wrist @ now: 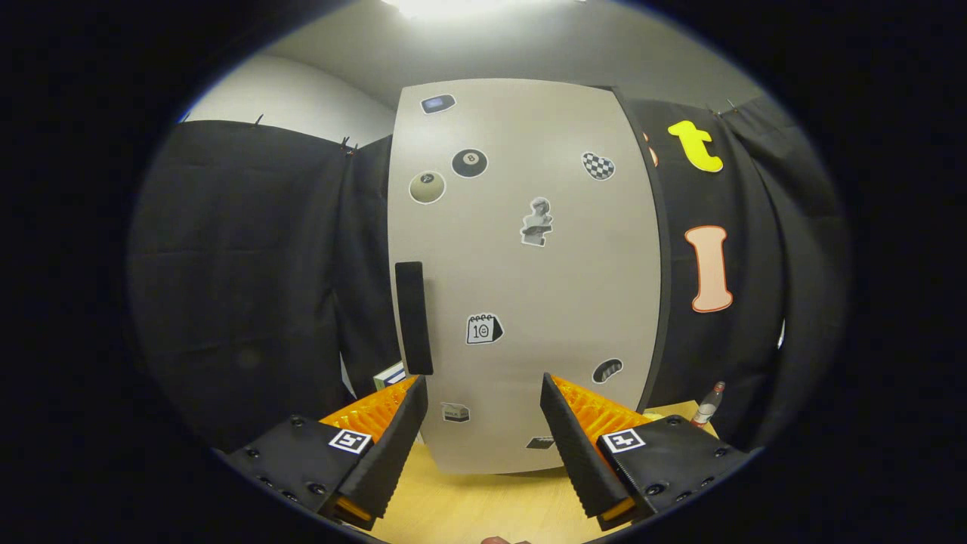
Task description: Open the shoe cabinet door, grab the shoes and put them into the shoe cabinet, then close the shoe cabinet door.
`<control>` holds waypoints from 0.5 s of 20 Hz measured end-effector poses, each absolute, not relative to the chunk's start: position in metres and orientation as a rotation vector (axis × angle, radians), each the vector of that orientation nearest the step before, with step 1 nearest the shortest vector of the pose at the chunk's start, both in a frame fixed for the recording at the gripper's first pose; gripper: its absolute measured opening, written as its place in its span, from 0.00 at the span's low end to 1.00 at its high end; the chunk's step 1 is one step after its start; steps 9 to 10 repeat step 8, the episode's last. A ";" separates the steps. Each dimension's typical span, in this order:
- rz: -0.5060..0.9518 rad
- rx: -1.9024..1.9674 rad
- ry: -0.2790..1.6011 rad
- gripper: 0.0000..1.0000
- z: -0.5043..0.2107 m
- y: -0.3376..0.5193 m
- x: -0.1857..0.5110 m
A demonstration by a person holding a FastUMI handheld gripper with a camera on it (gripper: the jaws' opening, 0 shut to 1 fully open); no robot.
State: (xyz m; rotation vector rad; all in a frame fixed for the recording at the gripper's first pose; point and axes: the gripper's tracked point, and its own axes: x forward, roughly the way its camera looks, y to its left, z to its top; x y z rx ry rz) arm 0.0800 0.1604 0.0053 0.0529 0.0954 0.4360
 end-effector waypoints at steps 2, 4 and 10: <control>0.438 0.050 0.090 0.95 0.008 0.161 0.079; 0.437 0.050 0.091 0.95 0.008 0.163 0.079; 0.433 0.060 0.090 0.95 0.009 0.163 0.077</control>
